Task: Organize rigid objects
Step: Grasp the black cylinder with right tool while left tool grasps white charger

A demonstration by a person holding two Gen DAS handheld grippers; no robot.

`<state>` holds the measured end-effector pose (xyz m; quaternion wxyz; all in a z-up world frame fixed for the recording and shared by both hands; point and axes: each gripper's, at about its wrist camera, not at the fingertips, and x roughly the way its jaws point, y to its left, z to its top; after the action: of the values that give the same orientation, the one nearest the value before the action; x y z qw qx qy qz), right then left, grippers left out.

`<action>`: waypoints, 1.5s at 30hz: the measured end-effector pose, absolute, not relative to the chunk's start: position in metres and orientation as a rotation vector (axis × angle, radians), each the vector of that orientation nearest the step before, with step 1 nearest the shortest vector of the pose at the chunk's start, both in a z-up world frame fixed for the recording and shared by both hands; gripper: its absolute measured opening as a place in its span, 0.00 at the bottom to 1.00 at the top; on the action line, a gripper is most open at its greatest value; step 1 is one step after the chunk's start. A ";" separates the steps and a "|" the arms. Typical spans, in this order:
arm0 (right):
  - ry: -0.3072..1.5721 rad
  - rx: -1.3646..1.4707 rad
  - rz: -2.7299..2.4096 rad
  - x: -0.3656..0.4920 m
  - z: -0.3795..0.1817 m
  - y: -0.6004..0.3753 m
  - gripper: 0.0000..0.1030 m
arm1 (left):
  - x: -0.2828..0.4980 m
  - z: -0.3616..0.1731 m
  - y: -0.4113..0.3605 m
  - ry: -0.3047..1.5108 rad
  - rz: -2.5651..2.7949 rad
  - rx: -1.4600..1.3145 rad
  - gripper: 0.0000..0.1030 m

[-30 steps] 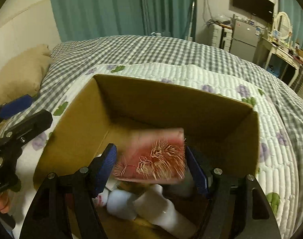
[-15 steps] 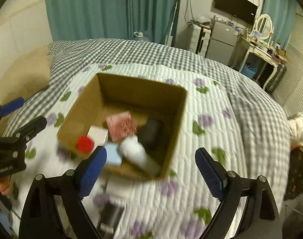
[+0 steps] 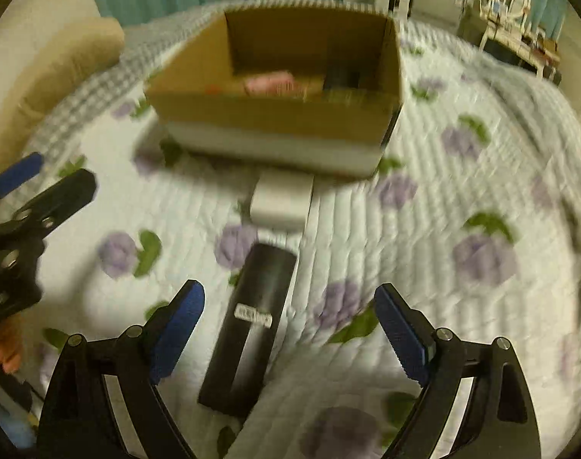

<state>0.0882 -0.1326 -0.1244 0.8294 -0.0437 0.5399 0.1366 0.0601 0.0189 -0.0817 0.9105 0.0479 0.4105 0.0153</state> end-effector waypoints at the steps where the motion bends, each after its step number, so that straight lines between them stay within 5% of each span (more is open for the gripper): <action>1: 1.162 -0.083 0.299 0.089 -0.132 -0.132 0.88 | 0.059 -0.087 0.019 0.858 0.035 0.109 1.00; 7: 1.219 -0.171 0.310 0.086 -0.159 -0.116 0.82 | 0.057 -0.112 0.029 0.918 0.041 0.069 1.00; 13: 1.252 -0.193 0.360 0.080 -0.173 -0.104 0.60 | 0.057 -0.115 0.028 0.915 0.043 0.077 1.00; 14: 1.259 -0.163 0.374 0.081 -0.174 -0.105 0.47 | 0.058 -0.116 0.028 0.916 0.044 0.077 1.00; 31: 1.009 -0.072 0.286 0.101 -0.088 -0.168 0.35 | 0.090 -0.103 -0.002 0.919 0.030 0.008 1.00; 45: 1.035 0.043 0.297 0.158 -0.087 -0.204 0.33 | 0.141 -0.149 -0.054 0.999 -0.003 0.047 1.00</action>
<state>0.1579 -0.2045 -0.0872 0.8584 0.0205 0.4927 0.1413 0.1411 -0.0539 -0.1493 0.8776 0.0226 0.4788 -0.0012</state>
